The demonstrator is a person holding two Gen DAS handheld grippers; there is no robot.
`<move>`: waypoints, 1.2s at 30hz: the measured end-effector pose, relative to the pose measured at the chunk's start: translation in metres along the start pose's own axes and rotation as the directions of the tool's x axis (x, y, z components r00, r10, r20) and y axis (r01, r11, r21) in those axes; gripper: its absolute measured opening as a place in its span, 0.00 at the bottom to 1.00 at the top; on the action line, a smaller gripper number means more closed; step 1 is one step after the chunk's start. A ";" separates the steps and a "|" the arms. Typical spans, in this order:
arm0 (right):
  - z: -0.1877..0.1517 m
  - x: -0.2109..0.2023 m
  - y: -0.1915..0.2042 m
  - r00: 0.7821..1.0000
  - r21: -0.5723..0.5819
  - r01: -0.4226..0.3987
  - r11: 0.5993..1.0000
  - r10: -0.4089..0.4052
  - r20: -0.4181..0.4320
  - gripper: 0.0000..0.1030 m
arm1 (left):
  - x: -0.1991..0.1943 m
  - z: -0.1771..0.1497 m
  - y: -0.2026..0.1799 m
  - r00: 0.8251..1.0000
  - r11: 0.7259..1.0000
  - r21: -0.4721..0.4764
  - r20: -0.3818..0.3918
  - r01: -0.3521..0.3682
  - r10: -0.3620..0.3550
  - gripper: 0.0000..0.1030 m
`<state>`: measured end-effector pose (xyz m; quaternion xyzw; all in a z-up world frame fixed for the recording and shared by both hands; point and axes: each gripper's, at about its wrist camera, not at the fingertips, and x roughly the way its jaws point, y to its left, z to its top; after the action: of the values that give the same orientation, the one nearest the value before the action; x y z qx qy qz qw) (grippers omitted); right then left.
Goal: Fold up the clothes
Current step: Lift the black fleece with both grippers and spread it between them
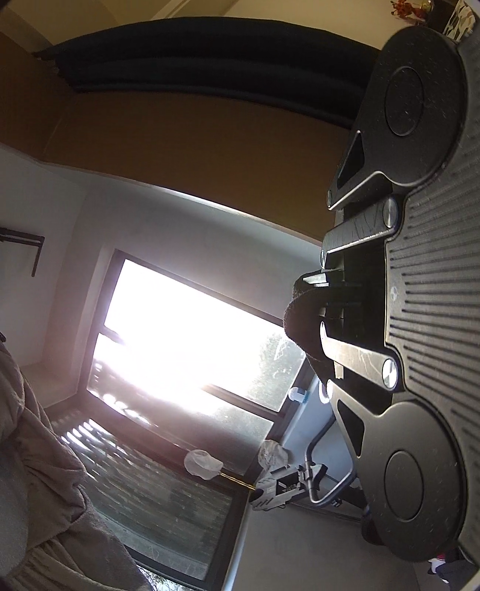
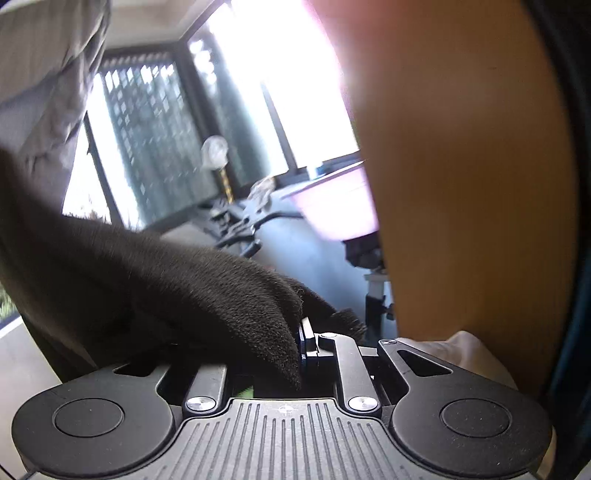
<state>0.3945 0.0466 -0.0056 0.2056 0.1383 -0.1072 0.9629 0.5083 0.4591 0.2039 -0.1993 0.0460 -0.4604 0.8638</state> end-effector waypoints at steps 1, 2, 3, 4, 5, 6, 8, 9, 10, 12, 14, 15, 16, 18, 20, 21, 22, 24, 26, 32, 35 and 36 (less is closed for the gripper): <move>0.001 -0.007 -0.006 1.000 0.012 -0.001 1.000 0.001 0.013 0.13 | 0.001 -0.006 0.001 1.000 1.000 -0.008 -0.012 -0.008 0.008 0.07; 0.003 -0.014 -0.012 1.000 0.024 -0.003 1.000 0.002 0.027 0.14 | 0.003 -0.012 0.001 1.000 1.000 -0.019 -0.028 -0.009 0.008 0.07; 0.004 -0.020 -0.018 0.999 0.036 -0.005 0.999 0.003 0.040 0.14 | 0.004 -0.018 -0.001 0.999 1.000 -0.027 -0.043 -0.004 0.003 0.07; 0.005 -0.027 -0.023 0.998 0.031 -0.004 1.000 0.002 0.057 0.14 | 0.006 -0.024 -0.003 0.998 0.999 -0.035 -0.058 0.000 -0.002 0.07; 0.008 -0.032 -0.027 0.998 0.029 -0.006 1.000 0.004 0.070 0.14 | 0.007 -0.030 -0.005 0.997 0.999 -0.043 -0.073 0.004 -0.007 0.07; 0.010 -0.041 -0.031 0.996 0.029 -0.016 0.999 0.014 0.084 0.14 | 0.009 -0.037 -0.007 0.996 0.999 -0.051 -0.088 0.008 -0.012 0.07; 0.016 -0.053 -0.039 0.994 0.027 -0.043 0.999 0.040 0.106 0.14 | 0.011 -0.049 -0.017 0.993 0.999 -0.051 -0.115 0.008 -0.014 0.07; 0.018 -0.058 -0.043 0.992 0.021 -0.064 0.998 0.062 0.110 0.14 | 0.011 -0.054 -0.023 0.992 0.999 -0.052 -0.127 0.010 -0.017 0.07; 0.019 -0.065 -0.044 0.990 0.012 -0.084 0.996 0.083 0.111 0.14 | 0.011 -0.060 -0.028 0.990 0.998 -0.054 -0.136 0.014 -0.021 0.07; 0.021 -0.074 -0.047 0.987 -0.018 -0.123 0.992 0.124 0.103 0.14 | 0.008 -0.068 -0.041 0.989 0.998 -0.054 -0.146 0.021 -0.029 0.07; 0.018 -0.088 -0.045 0.984 -0.038 -0.146 0.988 0.149 0.095 0.14 | 0.003 -0.074 -0.053 0.988 0.998 -0.057 -0.150 0.030 -0.038 0.07; 0.017 -0.093 -0.045 0.983 -0.043 -0.156 0.987 0.159 0.090 0.14 | 0.000 -0.077 -0.058 0.988 0.998 -0.059 -0.151 0.036 -0.045 0.07; 0.016 -0.098 -0.045 0.982 -0.048 -0.165 0.985 0.169 0.086 0.14 | -0.002 -0.080 -0.064 0.987 0.997 -0.062 -0.151 0.042 -0.051 0.07; 0.014 -0.108 -0.046 0.980 -0.050 -0.180 0.982 0.184 0.075 0.14 | -0.010 -0.082 -0.076 0.985 0.996 -0.059 -0.156 0.068 -0.076 0.07; 0.013 -0.119 -0.046 0.978 -0.049 -0.191 0.980 0.194 0.070 0.14 | -0.019 -0.079 -0.090 0.984 0.995 -0.038 -0.152 0.092 -0.097 0.07; 0.012 -0.124 -0.045 0.977 -0.051 -0.196 0.979 0.200 0.072 0.14 | -0.023 -0.076 -0.097 0.983 0.994 -0.027 -0.147 0.106 -0.108 0.07; 0.012 -0.131 -0.043 0.977 -0.053 -0.197 0.979 0.200 0.078 0.14 | -0.028 -0.074 -0.103 0.983 0.992 -0.020 -0.137 0.122 -0.124 0.07; 0.010 -0.143 -0.040 0.975 -0.056 -0.197 0.979 0.201 0.090 0.14 | -0.038 -0.069 -0.113 0.979 0.986 -0.014 -0.117 0.164 -0.164 0.07; 0.008 -0.157 -0.032 0.975 -0.058 -0.192 0.980 0.197 0.107 0.14 | -0.047 -0.066 -0.122 0.974 0.980 -0.010 -0.106 0.201 -0.201 0.07; -0.010 -0.208 -0.002 0.978 -0.086 -0.165 0.983 0.174 0.113 0.14 | -0.090 -0.072 -0.137 0.965 0.970 0.014 -0.115 0.241 -0.238 0.07; -0.028 -0.234 0.016 0.984 -0.107 -0.147 0.983 0.157 0.085 0.14 | -0.114 -0.082 -0.136 0.958 0.967 -0.018 -0.128 0.256 -0.256 0.07; -0.035 -0.244 0.021 0.987 -0.108 -0.138 0.985 0.146 0.072 0.14 | -0.122 -0.086 -0.135 0.955 0.964 -0.031 -0.134 0.263 -0.264 0.07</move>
<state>0.1631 0.1171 0.0473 0.1607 0.0904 -0.0392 0.9821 0.3110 0.4652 0.1642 -0.1770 0.0813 -0.5837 0.7883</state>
